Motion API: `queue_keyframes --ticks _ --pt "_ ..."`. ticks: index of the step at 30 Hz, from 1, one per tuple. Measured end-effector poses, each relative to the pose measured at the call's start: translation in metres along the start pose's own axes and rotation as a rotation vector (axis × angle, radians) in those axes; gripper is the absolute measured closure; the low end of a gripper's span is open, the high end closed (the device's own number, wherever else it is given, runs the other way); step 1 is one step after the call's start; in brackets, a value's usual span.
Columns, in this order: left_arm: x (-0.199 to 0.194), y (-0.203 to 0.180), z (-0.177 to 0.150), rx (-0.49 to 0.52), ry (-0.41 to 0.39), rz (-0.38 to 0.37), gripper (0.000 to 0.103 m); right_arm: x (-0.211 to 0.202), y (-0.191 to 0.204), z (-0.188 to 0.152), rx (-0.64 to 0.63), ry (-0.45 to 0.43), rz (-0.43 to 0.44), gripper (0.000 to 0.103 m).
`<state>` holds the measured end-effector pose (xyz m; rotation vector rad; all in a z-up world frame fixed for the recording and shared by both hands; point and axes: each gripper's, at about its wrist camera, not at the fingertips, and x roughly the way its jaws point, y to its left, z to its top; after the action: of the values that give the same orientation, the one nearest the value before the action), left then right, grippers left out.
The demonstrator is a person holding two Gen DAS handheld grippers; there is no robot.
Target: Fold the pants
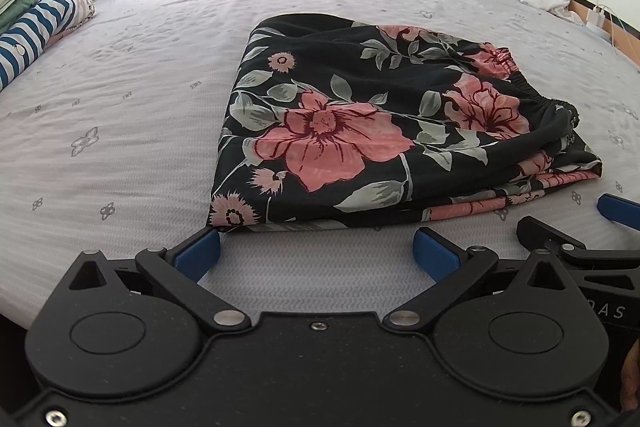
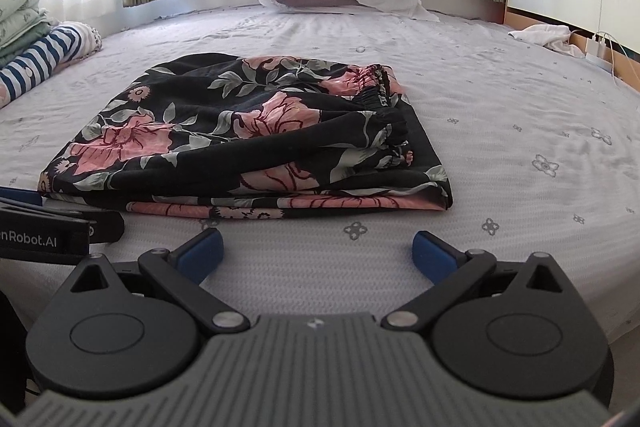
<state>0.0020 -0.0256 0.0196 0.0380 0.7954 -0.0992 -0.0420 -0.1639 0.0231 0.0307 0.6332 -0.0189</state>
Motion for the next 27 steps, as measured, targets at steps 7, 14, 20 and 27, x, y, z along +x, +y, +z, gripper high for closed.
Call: queue_keyframes --ticks 7,14,20,27 --pt "0.001 -0.001 0.003 -0.009 0.02 0.007 0.0 0.001 0.0 0.002 0.002 0.013 -0.001 0.0" --pt "0.002 -0.002 0.002 -0.009 0.021 0.008 0.0 0.003 0.001 0.007 -0.016 0.044 -0.005 0.0" --pt "0.003 -0.002 0.004 -0.006 0.035 0.011 0.0 0.006 0.005 0.009 -0.047 0.062 -0.014 0.0" --pt "0.004 -0.003 0.005 -0.008 0.039 0.013 0.0 0.008 0.003 0.011 -0.056 0.075 -0.001 0.0"
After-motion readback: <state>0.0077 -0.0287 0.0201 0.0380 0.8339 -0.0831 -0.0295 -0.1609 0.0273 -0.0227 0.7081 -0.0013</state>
